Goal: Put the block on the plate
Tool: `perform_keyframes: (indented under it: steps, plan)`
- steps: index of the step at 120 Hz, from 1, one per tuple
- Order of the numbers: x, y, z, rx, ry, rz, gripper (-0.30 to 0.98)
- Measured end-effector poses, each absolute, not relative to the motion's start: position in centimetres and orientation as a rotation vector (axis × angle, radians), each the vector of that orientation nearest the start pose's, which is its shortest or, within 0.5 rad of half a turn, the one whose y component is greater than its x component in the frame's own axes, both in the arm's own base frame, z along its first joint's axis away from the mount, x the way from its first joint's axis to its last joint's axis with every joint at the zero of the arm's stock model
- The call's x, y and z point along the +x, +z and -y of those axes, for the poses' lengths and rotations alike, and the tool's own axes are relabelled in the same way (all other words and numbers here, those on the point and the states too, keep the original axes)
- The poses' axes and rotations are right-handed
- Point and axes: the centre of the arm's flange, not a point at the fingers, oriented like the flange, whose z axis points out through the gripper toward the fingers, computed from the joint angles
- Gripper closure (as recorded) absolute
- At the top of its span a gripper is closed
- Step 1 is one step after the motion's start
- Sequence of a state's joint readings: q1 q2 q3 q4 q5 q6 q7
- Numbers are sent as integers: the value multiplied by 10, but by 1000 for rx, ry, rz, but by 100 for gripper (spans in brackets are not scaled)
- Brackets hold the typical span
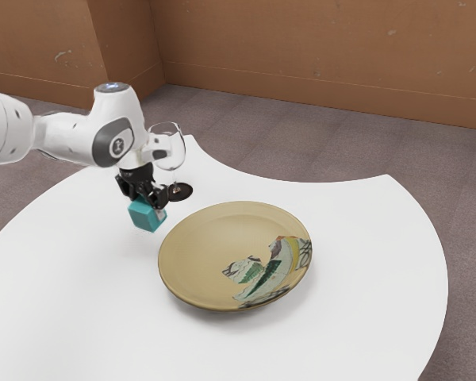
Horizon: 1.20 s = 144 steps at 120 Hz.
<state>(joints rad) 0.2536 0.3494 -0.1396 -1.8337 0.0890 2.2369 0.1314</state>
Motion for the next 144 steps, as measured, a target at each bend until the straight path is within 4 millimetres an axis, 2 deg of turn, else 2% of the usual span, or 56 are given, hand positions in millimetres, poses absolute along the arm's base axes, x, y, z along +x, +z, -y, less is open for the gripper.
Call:
perform_keyframes:
  steps: [9, 31, 53, 59, 73, 86, 93, 101, 123, 144]
  plan:
    - [646, 359, -46, -3104, -135, -171, 31]
    - [663, 365, 22, -3128, -232, -314, 31]
    - [662, 352, 87, -3173, -230, -450, 31]
    - [662, 342, 94, -3184, -208, -464, 31]
    - [660, 317, 98, -3207, -136, -465, 31]
    - [658, 292, 96, -3229, -61, -455, 22]
    - [658, 290, 95, -3232, -50, -454, 17]
    - [659, 307, 94, -3221, -87, -455, 12]
    - [674, 382, 89, -3176, -207, -461, 5]
    - [698, 452, 48, -3096, -244, -452, 2]
